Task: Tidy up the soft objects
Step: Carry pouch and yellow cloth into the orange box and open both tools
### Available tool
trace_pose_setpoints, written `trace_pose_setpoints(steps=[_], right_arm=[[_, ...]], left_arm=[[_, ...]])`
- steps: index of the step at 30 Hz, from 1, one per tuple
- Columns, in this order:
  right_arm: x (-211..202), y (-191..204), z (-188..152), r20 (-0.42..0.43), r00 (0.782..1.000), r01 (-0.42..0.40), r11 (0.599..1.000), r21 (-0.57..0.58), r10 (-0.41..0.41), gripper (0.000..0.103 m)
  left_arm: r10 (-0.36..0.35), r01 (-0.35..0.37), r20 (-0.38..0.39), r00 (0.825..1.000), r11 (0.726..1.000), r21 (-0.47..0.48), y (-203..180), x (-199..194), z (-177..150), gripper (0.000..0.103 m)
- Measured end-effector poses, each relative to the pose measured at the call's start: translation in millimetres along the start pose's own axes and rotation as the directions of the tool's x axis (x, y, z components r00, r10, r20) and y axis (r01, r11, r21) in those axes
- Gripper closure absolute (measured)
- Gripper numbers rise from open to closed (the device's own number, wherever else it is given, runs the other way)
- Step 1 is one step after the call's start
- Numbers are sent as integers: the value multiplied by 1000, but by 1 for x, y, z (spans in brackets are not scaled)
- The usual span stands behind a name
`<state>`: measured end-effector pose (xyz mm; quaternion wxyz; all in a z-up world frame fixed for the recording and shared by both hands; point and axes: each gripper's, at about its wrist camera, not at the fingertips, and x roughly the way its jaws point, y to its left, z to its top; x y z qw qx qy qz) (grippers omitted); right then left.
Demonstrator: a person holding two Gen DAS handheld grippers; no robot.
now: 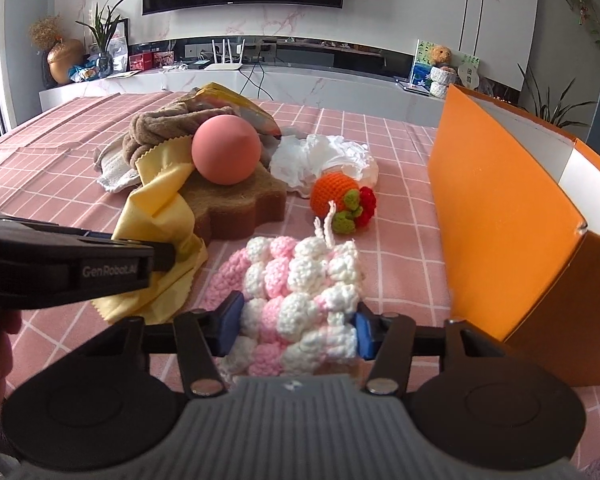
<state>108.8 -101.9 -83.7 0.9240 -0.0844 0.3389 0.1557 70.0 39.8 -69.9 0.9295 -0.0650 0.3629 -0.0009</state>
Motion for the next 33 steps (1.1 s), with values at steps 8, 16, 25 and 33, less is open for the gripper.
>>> trace_pose_setpoints(steps=[8,16,25,33], right_arm=[[-14,2,1,26,999,-27,1000,-9,27,80],[-50,1,8,110,994,-21,999,-44,26,82],[-100,-18,30,197,980,-19,994,-104,39,82],[-131,-66,62,233,972,29,994,-102,-4,82]], left_arm=[[-42,42,-2,999,997,-63,7,-17,-3,100],[-66,70,59,996,995,-64,4,-51,4,101],[-124,127,133,983,992,-12,-21,-88,27,101],[-213,207,148,966,977,56,-55,-98,52,101]])
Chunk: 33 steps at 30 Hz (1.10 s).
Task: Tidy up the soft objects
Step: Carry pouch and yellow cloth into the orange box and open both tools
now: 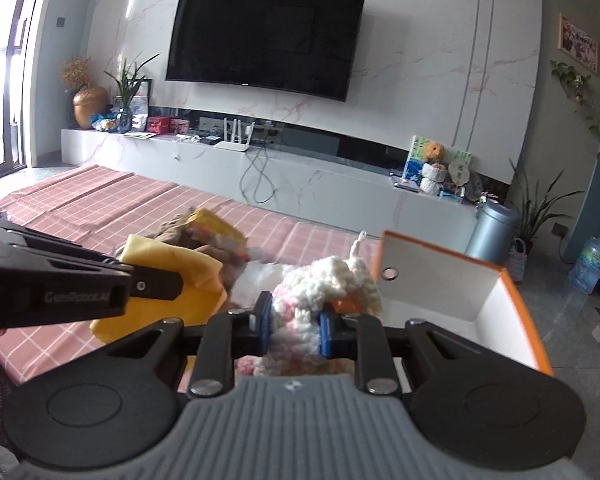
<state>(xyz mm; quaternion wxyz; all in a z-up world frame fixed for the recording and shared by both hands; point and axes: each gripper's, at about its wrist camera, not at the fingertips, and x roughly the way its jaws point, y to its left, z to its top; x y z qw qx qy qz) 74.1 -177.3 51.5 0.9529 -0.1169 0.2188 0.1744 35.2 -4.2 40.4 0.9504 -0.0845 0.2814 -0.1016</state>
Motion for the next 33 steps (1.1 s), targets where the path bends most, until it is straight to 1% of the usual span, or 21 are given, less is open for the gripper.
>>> trace_pose_setpoints(steps=[6,11,14,16,20,23,25,27,30,33], right_arm=[[-1,-44,12,-17,997,73,997,32,-72,82],[4,-77,18,-41,992,123,991,49,-121,82],[12,-95,18,-79,990,122,991,53,-118,82],[19,-104,18,-111,989,106,993,43,-101,81],[40,-121,12,-189,979,83,997,3,-81,81],[57,-135,6,-251,967,52,999,6,-49,81],[68,-141,3,-289,957,36,999,7,-33,81],[79,-145,0,-324,946,17,1000,8,-13,81],[98,-151,-4,-388,922,-10,1000,9,13,81],[114,-152,-9,-441,896,-35,999,18,39,81]], left_arm=[[-68,67,34,997,997,47,-27,10,23,101],[-140,139,23,990,988,66,-50,33,46,101],[-184,184,-1,983,981,59,-61,50,58,101],[-202,203,-19,979,976,82,-71,62,64,101],[-251,262,-106,962,960,97,-86,94,75,101],[-258,283,-176,950,949,135,-98,120,77,101],[-258,300,-229,939,938,175,-106,136,74,101],[-259,323,-280,924,923,210,-112,150,70,101],[-252,348,-350,902,905,245,-118,169,61,101],[-228,348,-403,886,902,255,-117,185,57,101]])
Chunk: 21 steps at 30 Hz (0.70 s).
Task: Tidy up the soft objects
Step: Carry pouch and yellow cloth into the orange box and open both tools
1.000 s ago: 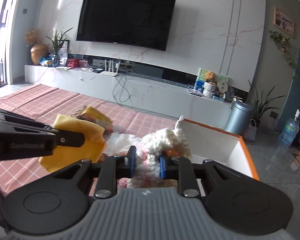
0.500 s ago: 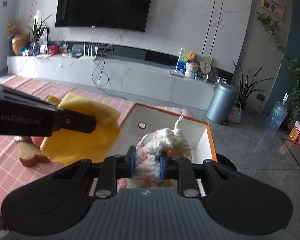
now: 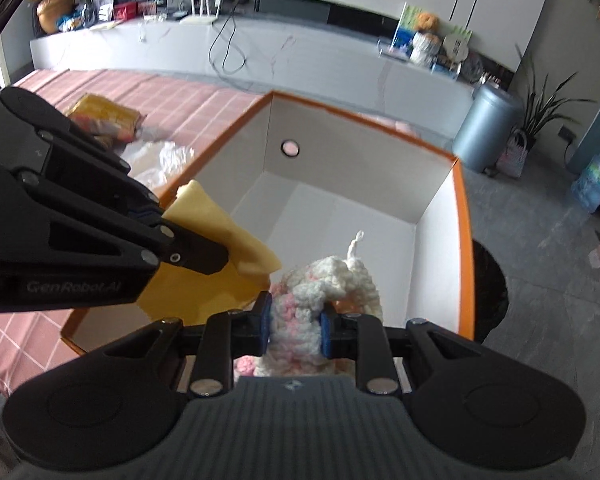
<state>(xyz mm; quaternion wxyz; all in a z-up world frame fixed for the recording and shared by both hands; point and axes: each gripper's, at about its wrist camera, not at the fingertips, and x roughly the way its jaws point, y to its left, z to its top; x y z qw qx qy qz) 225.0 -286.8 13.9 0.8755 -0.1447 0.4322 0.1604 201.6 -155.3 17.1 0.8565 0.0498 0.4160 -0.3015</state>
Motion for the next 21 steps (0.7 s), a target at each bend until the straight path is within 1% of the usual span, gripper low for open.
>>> trace_pose_setpoints(steps=[3,5,8,11,13,14,17,18,20,21], right_arm=[[13,0,3,-56,998,-23,1000,-1,23,80],[20,0,3,-89,996,-32,999,-3,32,80],[30,-1,5,-138,990,-44,999,-9,42,79],[40,0,3,-173,984,-41,999,-14,38,78],[44,-1,-1,-188,981,-41,999,-15,37,75],[44,-1,-2,-193,981,-38,999,-19,34,74],[44,0,-2,-195,981,-25,999,-35,17,71],[43,-1,-1,-194,981,-23,999,-39,15,70],[40,-2,-1,-192,981,-16,998,-58,5,65],[38,-3,-1,-188,982,-10,998,-68,-3,61]], left_arm=[[1,1,-54,999,999,34,0,11,1,101],[4,3,-93,996,997,77,-3,16,2,101],[42,-24,-136,990,991,130,-9,24,-1,100],[57,-32,-176,983,989,143,-9,32,-2,100],[75,-43,-183,980,984,172,-13,36,-2,99],[84,-48,-187,979,982,185,-15,36,-3,97],[104,-63,-189,976,975,211,-21,39,-2,95],[99,-60,-179,979,975,215,-22,38,-2,95],[69,-33,-168,983,977,210,-22,37,-1,95],[60,-25,-165,984,978,208,-23,36,0,95]])
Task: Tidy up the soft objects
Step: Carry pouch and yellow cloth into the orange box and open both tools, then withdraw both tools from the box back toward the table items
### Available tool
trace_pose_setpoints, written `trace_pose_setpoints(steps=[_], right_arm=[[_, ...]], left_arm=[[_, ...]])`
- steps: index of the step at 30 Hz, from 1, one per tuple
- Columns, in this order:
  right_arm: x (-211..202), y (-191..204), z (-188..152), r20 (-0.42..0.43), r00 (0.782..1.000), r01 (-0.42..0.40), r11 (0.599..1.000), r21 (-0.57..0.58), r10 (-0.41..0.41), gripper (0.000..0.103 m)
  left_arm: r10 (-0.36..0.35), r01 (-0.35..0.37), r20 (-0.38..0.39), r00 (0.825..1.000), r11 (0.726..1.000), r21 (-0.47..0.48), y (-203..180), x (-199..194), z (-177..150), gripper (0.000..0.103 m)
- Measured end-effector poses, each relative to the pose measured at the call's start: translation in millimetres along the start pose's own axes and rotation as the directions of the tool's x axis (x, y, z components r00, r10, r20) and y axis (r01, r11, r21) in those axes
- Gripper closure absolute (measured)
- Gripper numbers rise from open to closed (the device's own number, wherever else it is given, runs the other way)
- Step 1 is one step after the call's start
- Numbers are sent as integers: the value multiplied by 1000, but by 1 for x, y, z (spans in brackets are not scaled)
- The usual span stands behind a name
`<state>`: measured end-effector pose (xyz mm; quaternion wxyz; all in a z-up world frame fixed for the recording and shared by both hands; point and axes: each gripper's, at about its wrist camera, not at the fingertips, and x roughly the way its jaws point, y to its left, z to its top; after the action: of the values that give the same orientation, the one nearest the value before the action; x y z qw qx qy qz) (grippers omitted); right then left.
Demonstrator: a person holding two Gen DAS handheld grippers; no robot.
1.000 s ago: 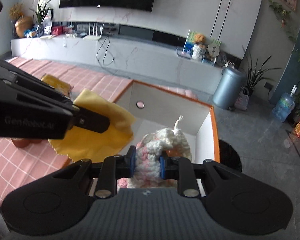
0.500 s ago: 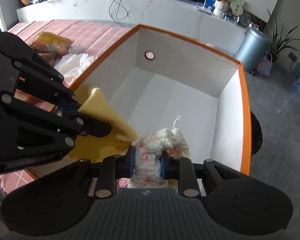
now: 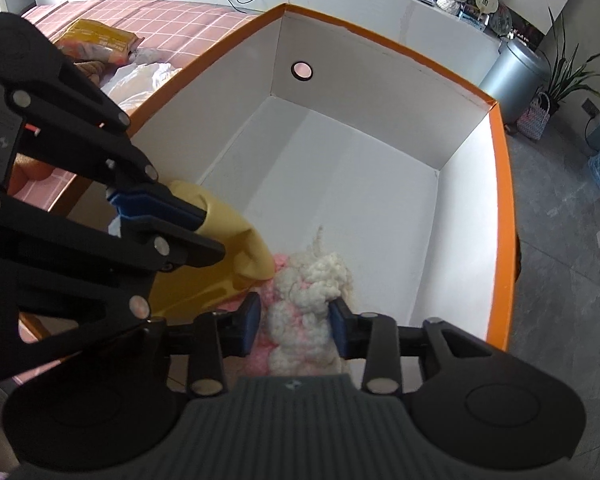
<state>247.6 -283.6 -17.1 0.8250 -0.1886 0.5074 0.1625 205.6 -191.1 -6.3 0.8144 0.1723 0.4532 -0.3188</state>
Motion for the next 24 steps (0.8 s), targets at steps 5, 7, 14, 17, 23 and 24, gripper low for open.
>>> trace_pose_setpoints(steps=[5,7,14,17,23,24], right_arm=[[-9,-4,-2,13,1000,27,999,-34,-26,56],[-12,-4,-3,18,999,34,998,-48,-33,55],[-22,-6,-3,30,998,61,995,-76,-59,46],[-31,-9,-4,54,997,60,996,-65,-56,40],[-50,-16,-5,122,991,53,998,13,-55,35],[-53,-14,-6,140,988,61,997,36,-65,35]], left_arm=[[-7,7,-6,1000,1000,20,-3,3,1,90],[-2,3,-12,1000,1000,31,-4,4,1,84],[-28,28,-5,1000,999,19,1,2,0,59],[-44,44,18,999,999,-17,8,-5,0,54],[-93,101,82,992,990,-99,18,-23,0,50],[-89,99,93,992,989,-106,19,-27,0,50]])
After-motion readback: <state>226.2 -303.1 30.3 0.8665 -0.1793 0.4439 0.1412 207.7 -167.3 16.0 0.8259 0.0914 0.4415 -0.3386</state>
